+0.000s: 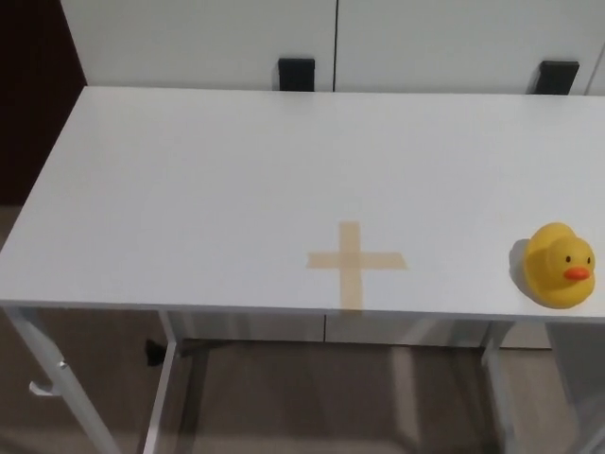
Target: The robot uses its right hand to push the yellow duck toy to the center of the white desk.
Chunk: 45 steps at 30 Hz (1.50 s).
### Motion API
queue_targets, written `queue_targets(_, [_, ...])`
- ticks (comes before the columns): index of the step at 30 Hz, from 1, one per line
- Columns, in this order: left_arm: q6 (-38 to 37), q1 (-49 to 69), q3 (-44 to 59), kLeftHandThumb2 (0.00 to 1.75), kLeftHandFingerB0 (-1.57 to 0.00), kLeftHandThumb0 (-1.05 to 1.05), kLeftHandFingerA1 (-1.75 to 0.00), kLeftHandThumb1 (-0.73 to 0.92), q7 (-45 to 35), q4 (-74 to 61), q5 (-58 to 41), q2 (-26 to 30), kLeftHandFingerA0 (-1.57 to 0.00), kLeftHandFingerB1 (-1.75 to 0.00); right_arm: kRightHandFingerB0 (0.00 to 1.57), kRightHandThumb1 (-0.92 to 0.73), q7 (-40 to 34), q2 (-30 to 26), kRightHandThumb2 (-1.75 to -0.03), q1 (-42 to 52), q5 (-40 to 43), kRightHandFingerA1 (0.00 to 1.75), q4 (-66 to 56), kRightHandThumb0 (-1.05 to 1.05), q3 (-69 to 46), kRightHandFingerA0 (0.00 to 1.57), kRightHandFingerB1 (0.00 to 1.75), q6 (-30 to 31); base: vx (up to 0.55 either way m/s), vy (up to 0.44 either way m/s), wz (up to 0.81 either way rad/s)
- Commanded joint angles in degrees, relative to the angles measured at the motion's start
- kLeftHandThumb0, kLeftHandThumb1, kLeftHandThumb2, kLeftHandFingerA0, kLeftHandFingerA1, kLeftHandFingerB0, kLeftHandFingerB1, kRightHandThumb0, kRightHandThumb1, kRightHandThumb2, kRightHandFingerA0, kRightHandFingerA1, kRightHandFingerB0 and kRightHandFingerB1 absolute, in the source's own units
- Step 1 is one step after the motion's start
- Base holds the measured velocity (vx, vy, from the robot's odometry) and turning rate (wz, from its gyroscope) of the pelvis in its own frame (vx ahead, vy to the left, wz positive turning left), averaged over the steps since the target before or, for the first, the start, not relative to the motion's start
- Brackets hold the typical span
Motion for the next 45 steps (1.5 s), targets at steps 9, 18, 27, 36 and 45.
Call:
queue_targets(9, [-2.23,0.21,-0.31,0.59,-0.80,-0.25,-0.76,0.68,0.71,-0.02,0.66,0.98,-0.82,-0.56,0.33,-0.86,-2.61,4.05,-0.66,-7.75,-2.98,0.36,-21.21,-0.68,11.03,0.34,0.33,7.80,0.00,0.000,0.01])
queue_targets(18, [-1.92,0.51,0.05,0.64,-0.83,-0.18,-0.79,0.65,0.81,0.15,0.05,0.59,-0.84,-0.60,0.25,-0.91,-6.97,8.73,-0.68,-12.23,-8.91,0.35,-20.42,-0.70,21.57,0.31,0.31,11.17,0.00,0.000,0.00])
queue_targets(27, [-1.99,-0.09,-0.84,0.58,-0.79,-0.24,-0.76,0.67,0.74,0.00,0.90,0.95,-0.84,-0.55,0.24,-0.92,-6.96,14.13,-0.69,-13.61,-9.02,0.39,-17.54,-0.68,25.09,0.29,0.34,11.23,0.00,0.000,0.00])
queue_targets(36, [-1.77,-0.57,-1.05,0.60,-0.77,-0.23,-0.72,0.69,0.75,-0.04,0.54,0.73,-0.83,-0.54,0.24,-0.91,-8.86,17.09,-0.70,-14.84,-10.51,0.44,-15.00,-0.71,26.71,0.32,0.36,11.45,0.00,0.000,0.00])
queue_targets(45, [-2.10,-0.16,-1.34,0.62,-0.81,-0.21,-0.72,0.68,0.68,-0.14,0.71,0.63,-0.83,-0.56,0.13,-0.72,-12.03,20.27,-1.14,-17.12,-11.15,0.60,-14.18,-0.66,27.29,0.33,0.47,13.48,0.00,0.000,0.00])
